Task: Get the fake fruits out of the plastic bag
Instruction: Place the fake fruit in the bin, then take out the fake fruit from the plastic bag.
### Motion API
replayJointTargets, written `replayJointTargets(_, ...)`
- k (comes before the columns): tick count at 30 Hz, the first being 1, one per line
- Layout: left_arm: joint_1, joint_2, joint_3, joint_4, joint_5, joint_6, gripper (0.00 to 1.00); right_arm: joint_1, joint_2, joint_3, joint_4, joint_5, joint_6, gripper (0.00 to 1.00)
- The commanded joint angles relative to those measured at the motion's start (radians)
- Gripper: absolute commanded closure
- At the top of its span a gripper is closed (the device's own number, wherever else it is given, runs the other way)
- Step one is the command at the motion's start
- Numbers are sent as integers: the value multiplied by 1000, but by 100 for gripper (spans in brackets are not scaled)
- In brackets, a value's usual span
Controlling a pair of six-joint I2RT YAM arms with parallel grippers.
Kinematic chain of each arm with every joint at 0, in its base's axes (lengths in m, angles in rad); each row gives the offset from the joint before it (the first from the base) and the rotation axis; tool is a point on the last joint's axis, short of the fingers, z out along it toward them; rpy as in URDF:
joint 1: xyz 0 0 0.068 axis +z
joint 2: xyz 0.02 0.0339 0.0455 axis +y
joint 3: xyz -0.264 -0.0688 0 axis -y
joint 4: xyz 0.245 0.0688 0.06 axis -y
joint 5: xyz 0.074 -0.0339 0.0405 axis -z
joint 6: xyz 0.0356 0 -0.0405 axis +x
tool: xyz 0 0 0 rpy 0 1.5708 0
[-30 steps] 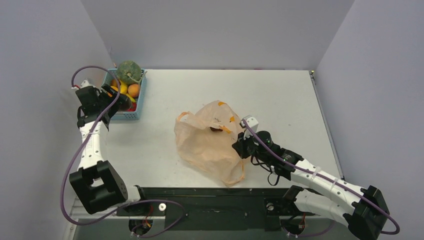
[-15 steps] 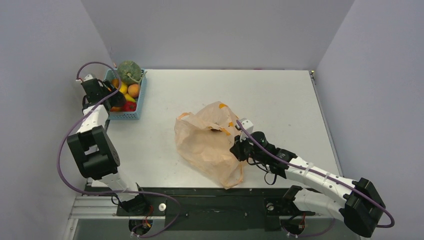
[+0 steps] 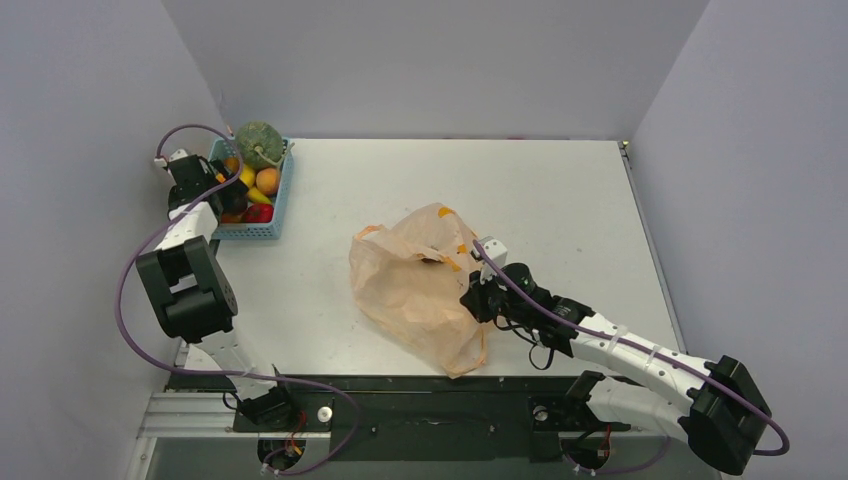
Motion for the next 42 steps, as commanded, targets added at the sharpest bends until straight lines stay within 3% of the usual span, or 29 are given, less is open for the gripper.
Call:
replayJointTargets(1, 7, -36, 39, -6, -39, 1, 9, -4, -26, 48, -9, 7, 10, 100)
replayJointTargets(10, -2, -134, 32, -19, 4, -39, 10, -4, -46, 90, -60, 33, 12, 100)
replayJointTargets(17, -49, -278, -108, 41, 251, -247, 13, -3, -66, 88, -71, 59, 15, 100)
replayJointTargets(20, -129, -406, -208, 86, 348, -279, 13, -5, -54, 89, -66, 69, 17, 100)
replayJointTargets(23, -205, -540, -343, 32, 388, -249, 13, -2, -28, 82, -39, 64, 25, 100)
replayJointTargets(29, -358, -978, -650, -79, 428, -239, 11, 7, 20, 93, 23, 45, 53, 100)
replayJointTargets(32, -437, -1138, -745, -185, 382, -306, 13, 24, 47, 106, 45, 35, 55, 100)
replayJointTargets(37, -681, -1426, -874, -229, 206, -490, 14, 53, 87, 142, 32, 44, 49, 100)
replayJointTargets(42, -945, -1400, -923, -185, 42, -526, 16, 108, 98, 166, 44, 57, 55, 100)
